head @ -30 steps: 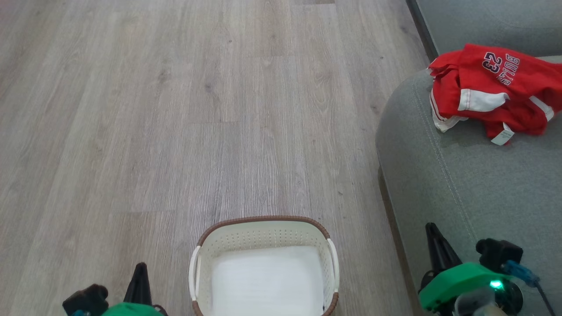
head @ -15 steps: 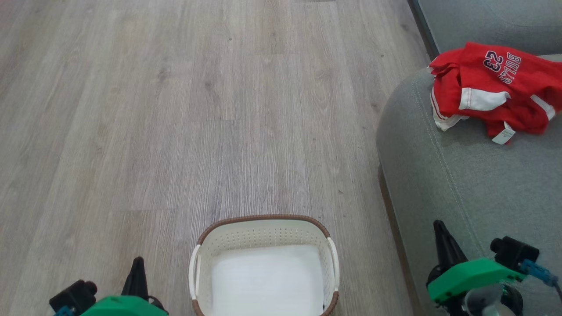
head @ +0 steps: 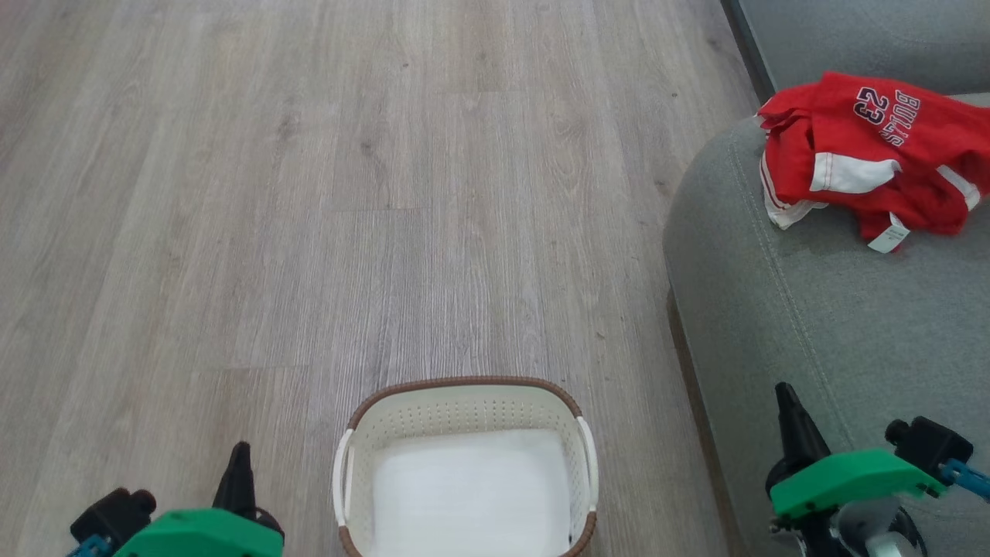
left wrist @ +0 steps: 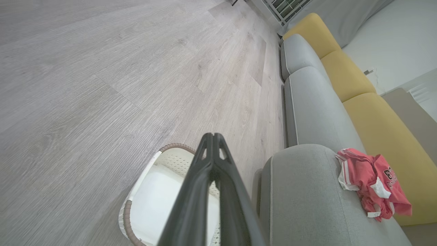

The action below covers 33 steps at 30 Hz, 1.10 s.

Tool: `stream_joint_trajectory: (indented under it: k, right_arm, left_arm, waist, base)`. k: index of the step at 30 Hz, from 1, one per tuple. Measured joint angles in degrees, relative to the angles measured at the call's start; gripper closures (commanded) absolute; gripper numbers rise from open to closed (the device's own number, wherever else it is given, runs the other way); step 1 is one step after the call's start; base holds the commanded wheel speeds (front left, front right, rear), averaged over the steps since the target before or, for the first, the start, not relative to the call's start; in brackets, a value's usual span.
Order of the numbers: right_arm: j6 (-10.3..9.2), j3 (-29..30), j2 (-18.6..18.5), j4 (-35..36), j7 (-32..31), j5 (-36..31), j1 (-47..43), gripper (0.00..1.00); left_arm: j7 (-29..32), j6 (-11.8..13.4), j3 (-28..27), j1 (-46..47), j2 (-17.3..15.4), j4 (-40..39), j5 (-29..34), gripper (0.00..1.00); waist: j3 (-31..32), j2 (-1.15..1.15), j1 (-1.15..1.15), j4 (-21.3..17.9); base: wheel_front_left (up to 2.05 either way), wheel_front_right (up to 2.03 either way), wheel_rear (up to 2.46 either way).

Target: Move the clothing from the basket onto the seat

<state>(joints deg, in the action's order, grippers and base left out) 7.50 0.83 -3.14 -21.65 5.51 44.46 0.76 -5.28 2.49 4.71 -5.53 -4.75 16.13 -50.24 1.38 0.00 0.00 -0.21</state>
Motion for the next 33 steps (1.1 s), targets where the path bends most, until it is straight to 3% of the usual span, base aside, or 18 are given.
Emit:
stream_joint_trajectory:
  k: [33]
  right_arm:
    - [0.00,3.0,0.2,2.3,-5.3,21.2,1.1,1.00]
  left_arm:
    - [5.3,-4.1,-3.9,3.9,1.1,0.0,-18.5,1.00]
  waist:
    - [-0.7,0.00,0.00,0.1]
  base:
    - [0.00,0.00,0.00]
